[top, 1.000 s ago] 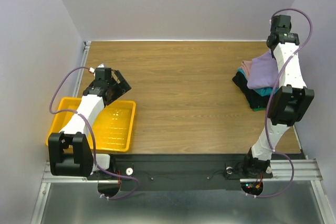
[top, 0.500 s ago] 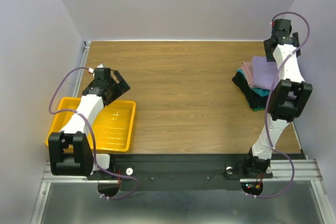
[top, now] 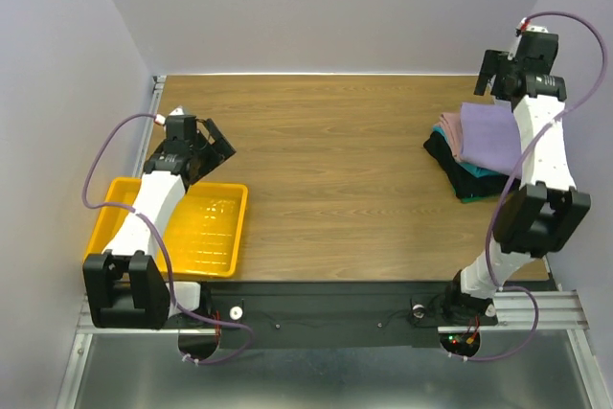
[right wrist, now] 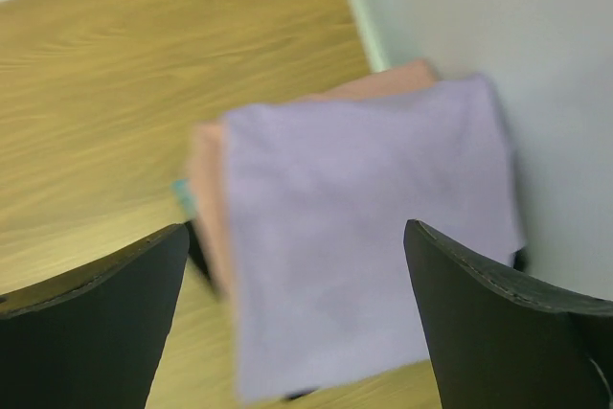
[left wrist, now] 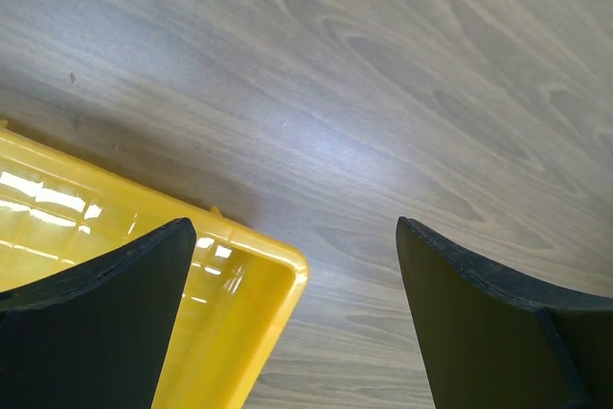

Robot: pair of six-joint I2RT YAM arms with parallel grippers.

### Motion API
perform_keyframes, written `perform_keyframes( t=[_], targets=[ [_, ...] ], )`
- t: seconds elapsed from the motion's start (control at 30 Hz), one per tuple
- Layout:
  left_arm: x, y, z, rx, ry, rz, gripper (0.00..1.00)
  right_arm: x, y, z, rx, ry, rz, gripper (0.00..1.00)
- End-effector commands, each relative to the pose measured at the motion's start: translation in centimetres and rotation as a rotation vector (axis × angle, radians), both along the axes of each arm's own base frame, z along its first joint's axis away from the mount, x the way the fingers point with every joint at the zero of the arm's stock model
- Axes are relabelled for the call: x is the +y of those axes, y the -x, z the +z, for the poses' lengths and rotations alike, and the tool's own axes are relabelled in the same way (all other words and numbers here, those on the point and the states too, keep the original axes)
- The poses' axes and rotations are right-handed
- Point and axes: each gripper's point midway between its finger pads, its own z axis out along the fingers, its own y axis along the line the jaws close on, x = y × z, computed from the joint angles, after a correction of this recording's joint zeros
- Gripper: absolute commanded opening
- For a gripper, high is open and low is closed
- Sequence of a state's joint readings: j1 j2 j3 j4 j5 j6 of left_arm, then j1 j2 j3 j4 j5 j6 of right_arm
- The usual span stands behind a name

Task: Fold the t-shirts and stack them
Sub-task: Neatly place the folded tshirt to the corner

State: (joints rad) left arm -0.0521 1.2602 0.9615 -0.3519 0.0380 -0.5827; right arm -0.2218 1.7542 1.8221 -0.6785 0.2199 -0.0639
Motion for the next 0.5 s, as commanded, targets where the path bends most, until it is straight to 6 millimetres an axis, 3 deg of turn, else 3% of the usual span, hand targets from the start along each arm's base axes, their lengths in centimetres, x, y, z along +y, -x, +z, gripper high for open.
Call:
perform_keyframes(
  t=[0.0,0.03,0.07,0.1,0.13,0.27,0.3,0.33,0.47],
  targets=[
    [0.7,-0.2,6.1,-0.150,-0.025,0.017,0.99,6.5,1.5,4.5,-0.227,-0.298,0.149,1.00],
    [1.3,-0.2,6.9,-0.171,-0.044,0.046,0.99,7.3,2.6,5.7,-0.266,-0.313,0.165,1.00],
    [1.7,0.1,8.0,-0.197,-0.051,0.063,0.98,8.1,3.1,4.1,-0.269,-0.371,0.160,1.00],
    [1.9,0.3,8.8,-0.217,-0.050,0.073,0.98,8.6,3.8,3.9,-0.282,-0.387,0.170,1.00],
    [1.9,0.5,9.8,-0.243,-0.041,0.085,0.99,9.2,5.5,3.0,-0.286,-0.412,0.164,1.00],
    [2.6,2.4,14.4,-0.399,-0.030,0.131,0.99,11.2,8.7,3.0,-0.362,-0.448,0.227,1.00],
    [2.9,2.4,14.3,-0.398,-0.038,0.148,0.99,11.4,9.3,4.7,-0.413,-0.432,0.241,1.00],
    [3.3,3.0,15.0,-0.426,-0.046,0.166,0.98,11.9,10.0,2.7,-0.389,-0.455,0.251,1.00],
    [5.2,4.7,16.0,-0.458,-0.085,0.262,0.99,12.4,11.8,2.2,-0.425,-0.470,0.243,1.00]
  ],
)
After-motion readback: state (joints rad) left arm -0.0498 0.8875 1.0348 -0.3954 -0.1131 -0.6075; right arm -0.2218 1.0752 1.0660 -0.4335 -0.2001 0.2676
